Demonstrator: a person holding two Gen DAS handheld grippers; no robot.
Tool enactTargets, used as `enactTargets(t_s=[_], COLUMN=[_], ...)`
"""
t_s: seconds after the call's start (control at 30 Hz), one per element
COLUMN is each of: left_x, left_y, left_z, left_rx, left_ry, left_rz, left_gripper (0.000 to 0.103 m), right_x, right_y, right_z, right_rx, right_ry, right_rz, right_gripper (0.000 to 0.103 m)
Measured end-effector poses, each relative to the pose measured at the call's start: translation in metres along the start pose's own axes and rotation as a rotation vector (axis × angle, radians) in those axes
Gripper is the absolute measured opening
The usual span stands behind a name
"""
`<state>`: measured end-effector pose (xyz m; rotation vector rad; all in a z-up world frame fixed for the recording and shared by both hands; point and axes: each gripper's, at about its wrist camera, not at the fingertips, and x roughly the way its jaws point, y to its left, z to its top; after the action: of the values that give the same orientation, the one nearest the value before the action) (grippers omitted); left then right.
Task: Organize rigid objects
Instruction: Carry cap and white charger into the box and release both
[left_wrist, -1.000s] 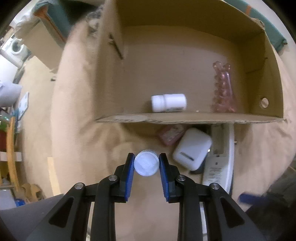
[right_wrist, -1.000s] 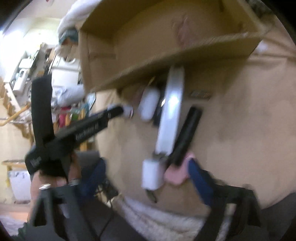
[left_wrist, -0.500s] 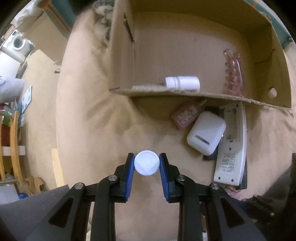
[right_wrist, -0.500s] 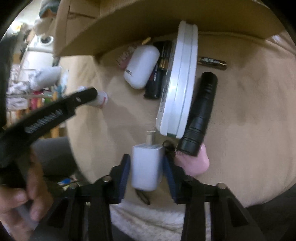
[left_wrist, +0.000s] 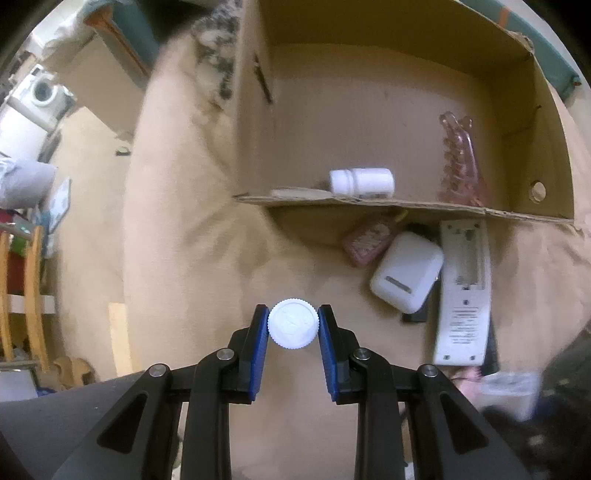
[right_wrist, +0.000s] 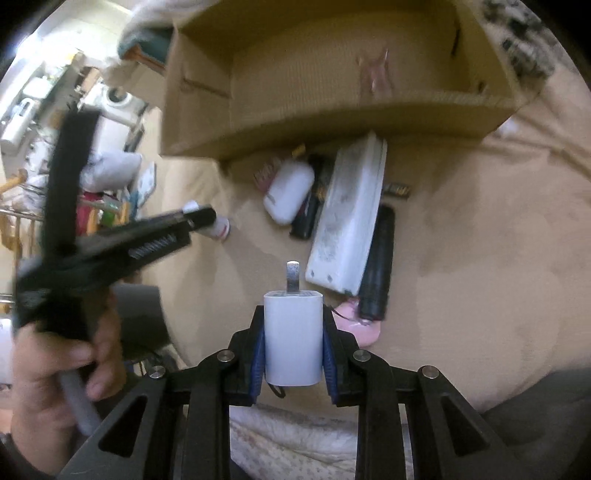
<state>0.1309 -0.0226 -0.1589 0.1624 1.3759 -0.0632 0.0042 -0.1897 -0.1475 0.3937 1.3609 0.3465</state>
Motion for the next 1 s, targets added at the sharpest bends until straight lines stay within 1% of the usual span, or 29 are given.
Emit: enactTargets(t_s=[0.1,0.23,0.33,0.47,0.57,0.6,0.7,0.8,1.0], left_x=[-0.005,-0.017,-0.037,-0.064,-0.085,-0.094,-0.111,-0.12,-0.117], left_y=[0.006,0.015,0.019,0.026,0.031,0.034,0.035,0.032,0.016], left_z=[-0.002,0.0,-0.004,0.001,0.012,0.016,0.026,0.039,0.069], left_rx=[-0.013,-0.066,-0.093,-0.121,-0.146,-0.158,-0.15,-0.134,-0.078], left_ry=[-0.011,-0.029,-0.079,-0.144,-0.213,-0.25,-0.321,-0.352,-0.374], left_rz=[0.006,-0.013,-0.021,-0.036,-0.035,-0.027,-0.008,-0.001,0.005], left_gripper=[0.024,0.024,0.024,0.024,0.024,0.024,0.024,0.024,0.024], right_x=[-0.024,-0.055,-0.077,-0.107,-0.123,-0.128,-0.133,-0.13,-0.114], right_y=[-0.003,-0.012,-0.014,-0.015,-0.016,-0.016,-0.016,-0.02,-0.028], right_z=[0.005,0.012,0.019,0.034,0.047,0.052,0.068,0.082,0.112], right_rx=[-0.015,-0.006,-0.008,-0.009,-0.018,-0.026,-0.047,-0.05,-0.033], right_ry=[-0.059,-0.133,-0.194,-0.274,-0.323,-0.337,-0.357,-0.364,-0.365], right_rz=[0.014,0.048,0.075,0.117,0.139,0.139,0.133,0.135,0.132], right_gripper=[0.028,0.028,0.028,0.028,0.028,0.028,0.028,0.028,0.028])
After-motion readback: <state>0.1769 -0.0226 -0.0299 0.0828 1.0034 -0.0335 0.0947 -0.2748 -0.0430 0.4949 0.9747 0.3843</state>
